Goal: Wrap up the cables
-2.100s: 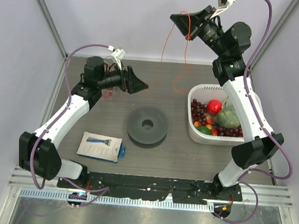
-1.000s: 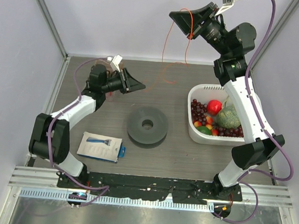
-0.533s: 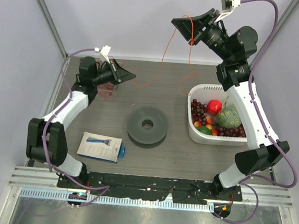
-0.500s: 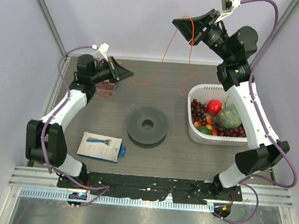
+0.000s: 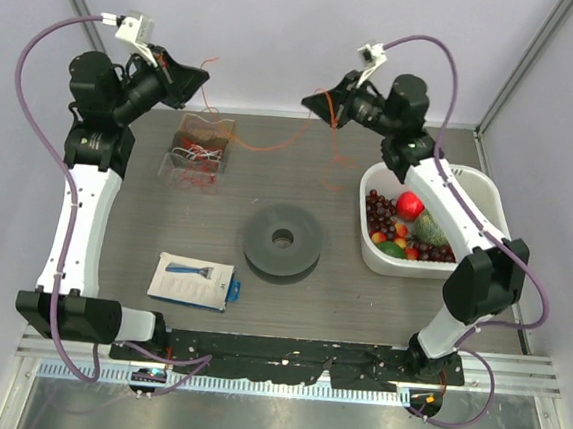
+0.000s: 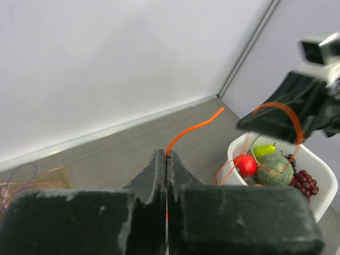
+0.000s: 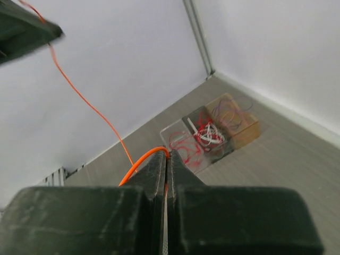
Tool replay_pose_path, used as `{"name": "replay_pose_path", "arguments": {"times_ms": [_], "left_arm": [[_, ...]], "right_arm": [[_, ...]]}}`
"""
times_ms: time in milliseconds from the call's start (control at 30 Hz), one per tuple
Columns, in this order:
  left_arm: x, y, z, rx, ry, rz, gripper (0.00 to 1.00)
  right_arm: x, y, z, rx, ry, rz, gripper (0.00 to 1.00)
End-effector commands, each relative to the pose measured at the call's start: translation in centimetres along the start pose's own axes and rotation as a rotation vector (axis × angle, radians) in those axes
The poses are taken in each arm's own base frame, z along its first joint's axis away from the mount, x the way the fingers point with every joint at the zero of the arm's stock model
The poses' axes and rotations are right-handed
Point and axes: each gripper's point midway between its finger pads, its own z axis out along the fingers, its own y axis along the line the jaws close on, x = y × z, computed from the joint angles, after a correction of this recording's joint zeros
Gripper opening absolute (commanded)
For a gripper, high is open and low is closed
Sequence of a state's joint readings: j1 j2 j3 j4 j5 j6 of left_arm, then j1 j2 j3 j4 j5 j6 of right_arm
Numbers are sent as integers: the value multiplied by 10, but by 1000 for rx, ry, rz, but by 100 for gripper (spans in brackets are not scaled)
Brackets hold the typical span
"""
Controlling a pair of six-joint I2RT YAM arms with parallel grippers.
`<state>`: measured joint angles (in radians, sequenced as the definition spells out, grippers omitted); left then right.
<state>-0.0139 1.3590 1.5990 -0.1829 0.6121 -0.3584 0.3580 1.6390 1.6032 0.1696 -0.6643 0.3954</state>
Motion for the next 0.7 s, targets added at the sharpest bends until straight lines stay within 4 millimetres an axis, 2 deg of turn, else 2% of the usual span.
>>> {"name": "replay_pose_path", "arguments": {"times_ms": [0, 133, 267, 333, 467, 567, 667], "left_arm": [[-26, -22, -21, 6, -40, 67, 0], [-36, -34, -35, 4, -67, 86, 0], [-32, -38, -49, -27, -63, 69, 0], [-24, -30, -55, -82, -48, 56, 0], [-6, -22, -66, -139, -20, 60, 0], [10, -17, -69, -156, 18, 50, 0], [21, -13, -69, -164, 42, 45, 0]], "right_arm": [[36, 28, 29, -93, 73, -38, 1], [71, 52, 44, -108, 152, -72, 1], [118, 56, 50, -77, 252, -83, 4], [143, 50, 48, -59, 296, -84, 10], [181, 31, 39, -16, 414, -105, 36], [191, 15, 35, 27, 459, -166, 46], [192, 0, 27, 84, 498, -180, 51]]}}
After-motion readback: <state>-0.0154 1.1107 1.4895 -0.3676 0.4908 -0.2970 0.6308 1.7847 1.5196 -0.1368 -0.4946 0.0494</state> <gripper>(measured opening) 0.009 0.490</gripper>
